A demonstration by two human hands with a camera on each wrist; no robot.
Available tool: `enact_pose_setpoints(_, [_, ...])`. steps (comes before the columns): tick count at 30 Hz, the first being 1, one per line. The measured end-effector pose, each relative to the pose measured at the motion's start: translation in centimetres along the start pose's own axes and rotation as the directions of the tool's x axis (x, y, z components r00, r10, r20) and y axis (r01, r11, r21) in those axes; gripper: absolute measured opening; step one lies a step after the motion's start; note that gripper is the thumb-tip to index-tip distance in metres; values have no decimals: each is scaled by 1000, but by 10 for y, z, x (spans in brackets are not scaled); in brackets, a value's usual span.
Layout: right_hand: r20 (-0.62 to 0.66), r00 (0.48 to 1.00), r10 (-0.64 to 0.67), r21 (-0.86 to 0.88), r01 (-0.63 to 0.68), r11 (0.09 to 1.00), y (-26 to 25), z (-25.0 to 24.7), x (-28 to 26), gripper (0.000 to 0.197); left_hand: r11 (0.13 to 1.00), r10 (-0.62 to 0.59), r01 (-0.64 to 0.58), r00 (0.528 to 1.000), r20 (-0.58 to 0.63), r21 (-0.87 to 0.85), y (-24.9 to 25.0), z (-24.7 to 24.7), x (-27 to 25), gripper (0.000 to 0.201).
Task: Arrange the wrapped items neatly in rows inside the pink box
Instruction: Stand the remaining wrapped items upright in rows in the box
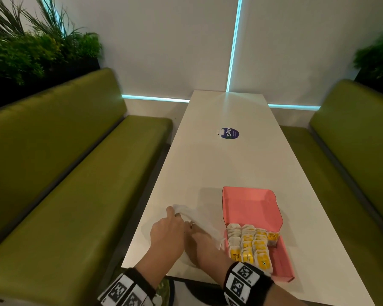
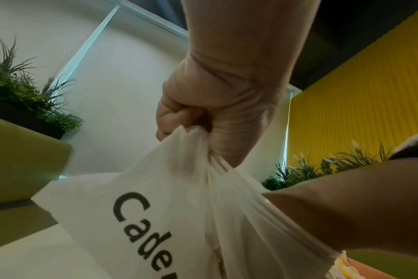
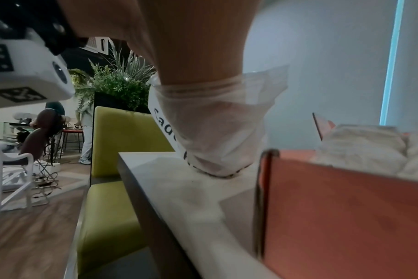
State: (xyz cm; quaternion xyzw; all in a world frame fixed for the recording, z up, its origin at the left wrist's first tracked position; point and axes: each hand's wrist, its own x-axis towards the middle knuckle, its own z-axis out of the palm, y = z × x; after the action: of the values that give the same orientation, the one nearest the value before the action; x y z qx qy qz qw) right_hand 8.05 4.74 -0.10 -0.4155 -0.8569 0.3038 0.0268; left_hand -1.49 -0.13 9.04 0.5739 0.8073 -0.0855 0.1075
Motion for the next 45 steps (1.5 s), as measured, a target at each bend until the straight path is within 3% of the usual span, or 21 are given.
enact_pose_setpoints(3, [-3, 999, -55, -79, 54, 995, -1, -2, 0, 42, 1000, 8, -8, 999, -37, -3, 1, 4, 4, 33])
enact_pose_setpoints(5, [157, 988, -18, -274, 61, 960, -8, -7, 4, 48, 1000, -4, 3, 1000, -31, -13, -1, 5, 6, 34])
enact_pose_setpoints(6, [212, 977, 32, -425, 62, 903, -16, -11, 4, 55, 1000, -6, 6, 1000, -25, -15, -2, 5, 6, 34])
enact_pose_setpoints(8, [291, 953, 84, -560, 99, 822, -25, -15, 7, 62, 1000, 6, -6, 1000, -18, 4, -2, 7, 6, 35])
enact_pose_setpoints(14, [301, 949, 90, -583, 109, 805, -30, -19, 4, 47, 1000, 14, -14, 1000, -17, 17, -3, 9, 8, 37])
enact_pose_setpoints(19, [224, 974, 28, -584, 111, 804, -33, -24, 1, 33, 999, 10, -10, 1000, 3, 46, 0, 12, 9, 38])
enact_pose_setpoints(23, [9, 993, -120, -417, 112, 902, -46, -33, -10, 25, 998, -20, 20, 1000, -8, 60, -4, 11, 15, 36])
enact_pose_setpoints(25, [-53, 972, -229, -433, 185, 882, -46, -37, -18, 27, 997, -31, 32, 999, -14, 65, -7, 9, 18, 36])
enact_pose_setpoints(27, [-140, 945, -295, -338, 235, 912, -37, -39, -19, 24, 997, -52, 53, 999, -18, 64, -10, 8, 21, 39])
enact_pose_setpoints(29, [-290, 913, -286, -98, 269, 958, -28, -48, -24, 32, 996, -68, 69, 998, -15, 58, -11, 9, 24, 41])
enact_pose_setpoints(31, [-482, 856, -186, 146, 288, 946, -21, -62, -27, 34, 995, -82, 83, 996, -23, 51, -10, 12, 27, 45])
enact_pose_setpoints(33, [-566, 824, 24, 420, 263, 869, -13, -76, -29, 33, 994, -101, 102, 994, -41, 38, -8, 15, 28, 50])
enact_pose_setpoints(35, [-529, 814, 239, 650, 208, 731, 1, -88, -30, 34, 993, -120, 121, 991, -66, 12, -4, 18, 30, 50])
enact_pose_setpoints(37, [-470, 803, 366, 795, 205, 571, 15, -97, -32, 34, 990, -139, 137, 985, -104, -24, 0, 23, 33, 47])
enact_pose_setpoints(40, [-450, 770, 453, 870, 263, 418, 30, -105, -38, 30, 979, -190, 174, 970, -155, -109, 4, 31, 44, 43])
enact_pose_setpoints(45, [-423, 750, 508, 898, 271, 347, 47, -105, -50, 27, 982, -120, 101, 986, -113, -161, 18, 55, 56, 48])
